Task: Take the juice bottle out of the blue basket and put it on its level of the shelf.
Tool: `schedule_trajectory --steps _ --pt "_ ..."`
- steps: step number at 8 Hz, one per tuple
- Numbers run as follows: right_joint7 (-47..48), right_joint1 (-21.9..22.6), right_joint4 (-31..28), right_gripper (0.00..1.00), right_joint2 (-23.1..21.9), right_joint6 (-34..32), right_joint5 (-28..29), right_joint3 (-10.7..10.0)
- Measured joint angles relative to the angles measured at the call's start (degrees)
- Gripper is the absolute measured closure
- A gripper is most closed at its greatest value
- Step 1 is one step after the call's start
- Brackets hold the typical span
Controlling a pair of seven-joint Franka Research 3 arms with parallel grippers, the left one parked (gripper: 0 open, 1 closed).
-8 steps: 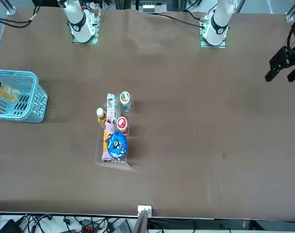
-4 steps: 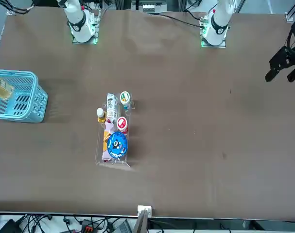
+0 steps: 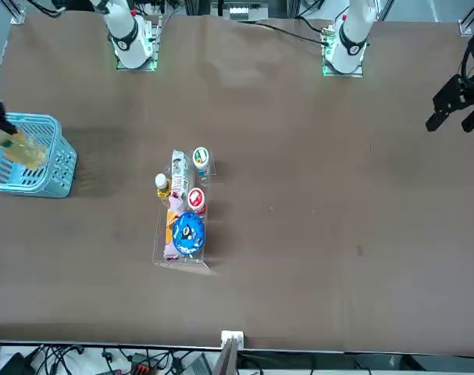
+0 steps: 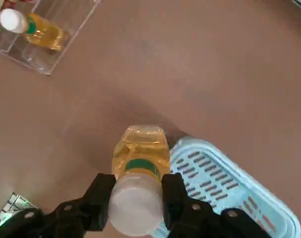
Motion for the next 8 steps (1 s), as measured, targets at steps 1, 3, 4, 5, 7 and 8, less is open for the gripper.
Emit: schedule_trajectory --steps 1,3,4,5,7,8 --pt "-0.42 2.58 0.75 0.45 1.47 1.44 -0.01 0.40" --pt "-1.67 8.09 3.29 0.45 5.06 4.46 -0.02 0.98" --pt "-3.12 10.57 4.43 0.45 7.11 6.43 -0.02 1.09" --pt "-6.16 12.30 5.15 0.45 9.18 8.79 -0.03 1.19" --pt "-12.02 15.13 5.80 0.45 13.00 13.02 -0.03 1.22" --pt "-13.29 16.43 5.96 0.45 14.52 14.01 -0.02 1.24"
